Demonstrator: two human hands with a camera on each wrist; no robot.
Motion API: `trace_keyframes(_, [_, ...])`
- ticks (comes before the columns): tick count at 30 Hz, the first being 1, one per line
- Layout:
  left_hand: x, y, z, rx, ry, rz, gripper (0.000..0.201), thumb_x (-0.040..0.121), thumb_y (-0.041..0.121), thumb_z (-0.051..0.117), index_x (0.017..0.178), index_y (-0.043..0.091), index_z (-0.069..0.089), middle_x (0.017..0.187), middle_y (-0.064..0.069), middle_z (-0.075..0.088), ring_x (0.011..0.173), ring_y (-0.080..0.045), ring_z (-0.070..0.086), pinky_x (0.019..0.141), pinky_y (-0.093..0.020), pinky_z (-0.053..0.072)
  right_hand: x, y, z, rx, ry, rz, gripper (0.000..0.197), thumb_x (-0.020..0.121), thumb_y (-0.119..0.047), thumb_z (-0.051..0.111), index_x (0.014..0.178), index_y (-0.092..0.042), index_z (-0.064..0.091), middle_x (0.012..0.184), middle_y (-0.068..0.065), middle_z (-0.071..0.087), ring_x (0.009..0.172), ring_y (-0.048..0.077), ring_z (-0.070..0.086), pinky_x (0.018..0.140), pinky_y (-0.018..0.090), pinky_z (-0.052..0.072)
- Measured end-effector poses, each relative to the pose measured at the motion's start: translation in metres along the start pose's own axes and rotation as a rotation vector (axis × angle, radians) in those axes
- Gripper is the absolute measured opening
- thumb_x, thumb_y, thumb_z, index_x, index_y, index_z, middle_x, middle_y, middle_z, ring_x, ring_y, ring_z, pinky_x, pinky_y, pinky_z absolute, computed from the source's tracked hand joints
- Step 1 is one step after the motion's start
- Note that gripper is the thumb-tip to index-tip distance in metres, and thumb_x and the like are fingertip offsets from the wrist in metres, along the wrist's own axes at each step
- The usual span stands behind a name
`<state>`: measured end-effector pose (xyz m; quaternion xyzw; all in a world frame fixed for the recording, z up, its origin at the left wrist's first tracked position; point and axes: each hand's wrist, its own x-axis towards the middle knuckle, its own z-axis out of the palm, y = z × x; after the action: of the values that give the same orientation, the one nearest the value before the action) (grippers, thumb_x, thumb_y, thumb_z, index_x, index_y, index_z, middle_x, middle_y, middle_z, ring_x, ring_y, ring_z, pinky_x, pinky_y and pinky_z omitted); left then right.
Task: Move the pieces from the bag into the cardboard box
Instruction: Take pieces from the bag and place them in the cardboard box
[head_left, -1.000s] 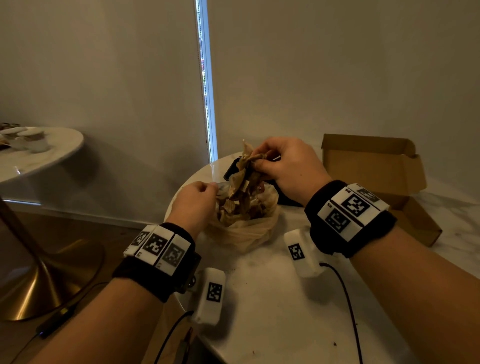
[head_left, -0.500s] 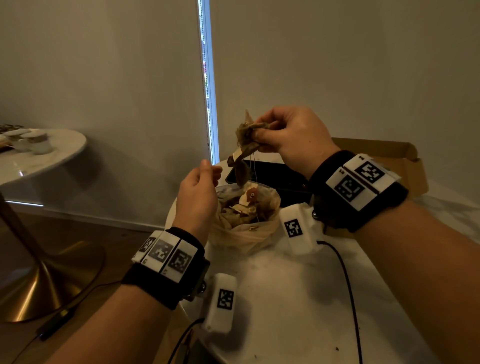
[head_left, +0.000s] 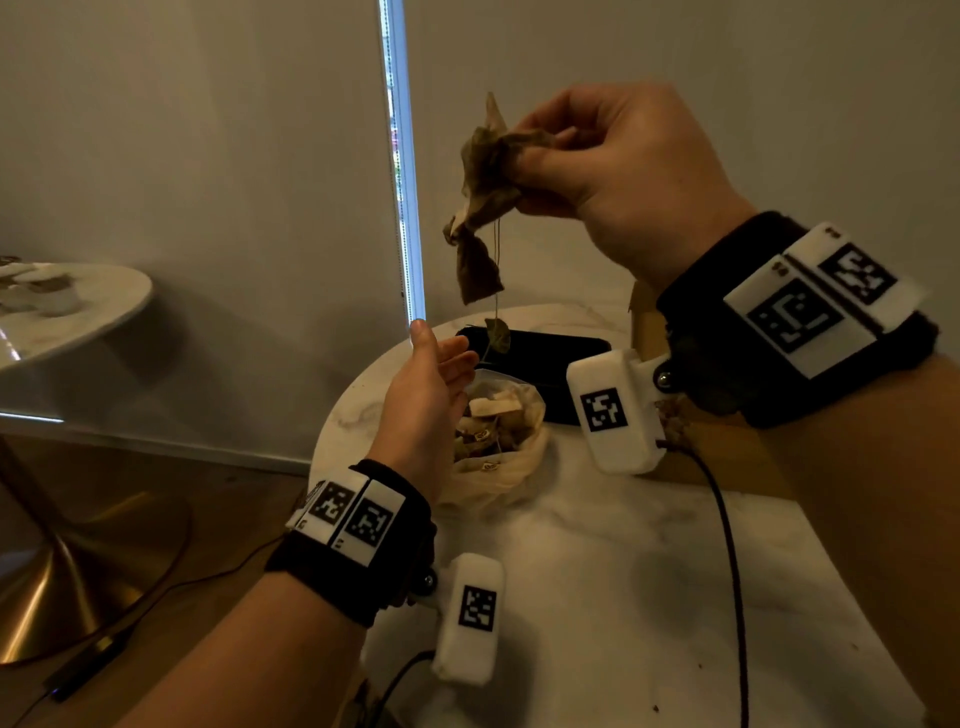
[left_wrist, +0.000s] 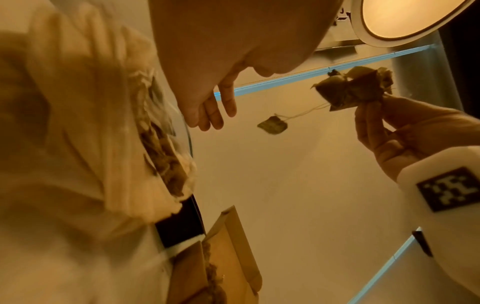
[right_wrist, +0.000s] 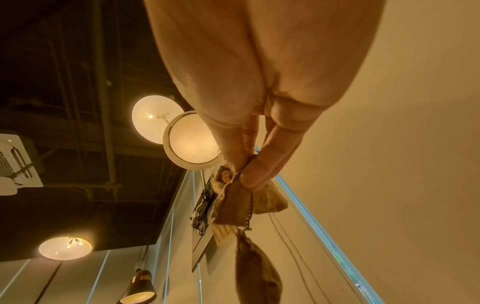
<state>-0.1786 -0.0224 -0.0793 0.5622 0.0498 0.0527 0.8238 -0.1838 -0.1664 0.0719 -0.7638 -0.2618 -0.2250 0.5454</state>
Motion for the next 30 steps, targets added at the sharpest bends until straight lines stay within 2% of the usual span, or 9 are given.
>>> trace_keyframes(3, [0.000, -0.005, 0.015, -0.146, -0.119, -0.129, 0.068, 0.103, 0.064, 0.028, 0.131, 0.011, 0.061, 0.131, -0.011, 0.066, 0.128, -0.024, 0.057, 0.117, -0.042, 0.037, -0.004, -0.005, -0.009, -0.002, -0.001, -0.027, 0.009, 0.096, -0.010, 0.066, 0.104, -0.007, 0.066, 0.100, 0.013, 0.073, 0.085, 0.009, 0.076, 0.075, 0.021, 0.060])
trace_keyframes(6, [0.000, -0.014, 0.028, -0.383, -0.283, -0.283, 0.074, 0.099, 0.069, 0.033, 0.136, 0.010, 0.056, 0.133, -0.018, 0.066, 0.126, -0.033, 0.061, 0.109, -0.048, 0.047, -0.016, -0.002, -0.018, 0.001, -0.005, -0.003, 0.007, 0.095, -0.010, 0.068, 0.102, -0.007, 0.067, 0.098, 0.015, 0.074, 0.086, 0.012, 0.076, 0.076, 0.024, 0.061])
trace_keyframes(9, [0.002, -0.028, 0.042, -0.587, -0.389, -0.386, 0.073, 0.099, 0.068, 0.041, 0.138, 0.007, 0.054, 0.129, -0.024, 0.067, 0.120, -0.040, 0.065, 0.102, -0.056, 0.050, -0.036, 0.015, -0.026, 0.012, 0.000, 0.115, 0.011, 0.090, -0.006, 0.073, 0.100, -0.002, 0.070, 0.098, 0.027, 0.072, 0.086, 0.027, 0.076, 0.077, 0.033, 0.064])
trace_keyframes(13, [0.003, -0.046, 0.062, -0.772, -0.480, -0.438, 0.068, 0.103, 0.061, 0.037, 0.132, 0.003, 0.061, 0.129, -0.026, 0.065, 0.118, -0.041, 0.065, 0.108, -0.058, 0.045, -0.066, 0.055, -0.037, -0.168, -0.117, 0.337, 0.008, 0.091, -0.011, 0.074, 0.098, -0.008, 0.072, 0.087, 0.016, 0.076, 0.075, 0.029, 0.076, 0.074, 0.045, 0.064])
trace_keyframes(16, [0.001, -0.059, 0.075, -0.794, -0.551, -0.461, 0.061, 0.106, 0.052, 0.039, 0.133, 0.002, 0.061, 0.136, -0.025, 0.062, 0.123, -0.038, 0.063, 0.106, -0.054, 0.048, -0.080, 0.086, -0.043, -0.361, -0.177, 0.387, 0.002, 0.090, -0.022, 0.076, 0.092, -0.023, 0.075, 0.082, -0.001, 0.076, 0.074, 0.011, 0.073, 0.064, 0.025, 0.056])
trace_keyframes(21, [0.003, -0.077, 0.086, -0.782, -0.571, -0.508, 0.050, 0.104, 0.043, 0.051, 0.129, 0.002, 0.064, 0.138, -0.020, 0.061, 0.129, -0.032, 0.059, 0.108, -0.047, 0.049, -0.090, 0.115, -0.046, -0.520, -0.241, 0.375, 0.004, 0.091, -0.028, 0.074, 0.093, -0.032, 0.075, 0.087, -0.013, 0.073, 0.083, 0.000, 0.068, 0.070, 0.020, 0.054])
trace_keyframes(25, [0.007, -0.081, 0.084, -0.760, -0.535, -0.490, 0.045, 0.103, 0.033, 0.050, 0.129, -0.001, 0.063, 0.135, -0.023, 0.063, 0.127, -0.033, 0.062, 0.106, -0.044, 0.051, -0.098, 0.125, -0.050, -0.398, -0.196, 0.362, 0.017, 0.089, -0.028, 0.076, 0.103, -0.036, 0.069, 0.091, -0.014, 0.071, 0.081, -0.003, 0.066, 0.065, 0.010, 0.050])
trace_keyframes(27, [0.007, -0.081, 0.085, -0.743, -0.533, -0.486, 0.045, 0.102, 0.029, 0.048, 0.130, -0.003, 0.062, 0.131, -0.025, 0.065, 0.121, -0.034, 0.066, 0.096, -0.044, 0.057, -0.102, 0.132, -0.052, -0.323, -0.132, 0.356, 0.021, 0.089, -0.026, 0.077, 0.105, -0.033, 0.066, 0.092, -0.008, 0.072, 0.078, 0.003, 0.069, 0.065, 0.019, 0.053])
trace_keyframes(30, [0.007, -0.083, 0.086, -0.703, -0.512, -0.479, 0.048, 0.098, 0.029, 0.050, 0.132, -0.004, 0.061, 0.131, -0.027, 0.065, 0.123, -0.034, 0.064, 0.098, -0.047, 0.055, -0.108, 0.139, -0.053, -0.294, -0.063, 0.329, 0.015, 0.090, -0.022, 0.076, 0.100, -0.030, 0.067, 0.090, -0.007, 0.072, 0.079, 0.007, 0.070, 0.070, 0.031, 0.061])
